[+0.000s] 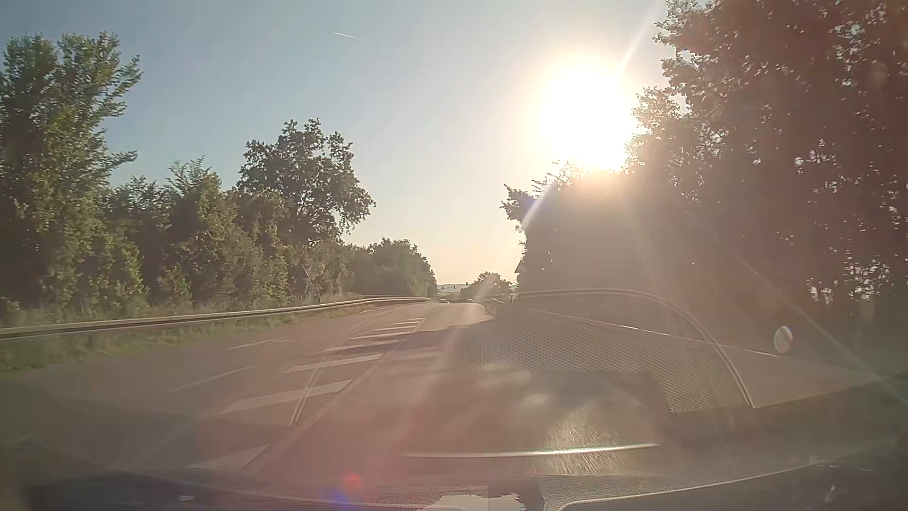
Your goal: Follow the waypoints while adhering to traffic rules and regulations
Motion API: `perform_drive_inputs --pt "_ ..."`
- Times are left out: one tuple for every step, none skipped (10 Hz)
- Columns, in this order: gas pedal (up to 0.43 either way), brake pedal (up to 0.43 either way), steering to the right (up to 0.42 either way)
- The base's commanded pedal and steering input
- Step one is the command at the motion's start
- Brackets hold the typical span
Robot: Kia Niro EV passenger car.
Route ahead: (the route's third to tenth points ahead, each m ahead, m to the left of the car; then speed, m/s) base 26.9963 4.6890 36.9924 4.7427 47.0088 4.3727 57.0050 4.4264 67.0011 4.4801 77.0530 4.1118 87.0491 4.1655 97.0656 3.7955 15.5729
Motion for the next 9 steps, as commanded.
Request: perform_drive_inputs --pt "0.138 0.000 -0.006" --pt "0.138 0.000 -0.006" --pt "0.138 0.000 -0.005" --pt "0.138 0.000 -0.005" --pt "0.138 0.000 -0.004" --pt "0.138 0.000 -0.004" --pt "0.138 0.000 -0.003" --pt "0.138 0.000 -0.001" --pt "0.138 0.000 0.000"
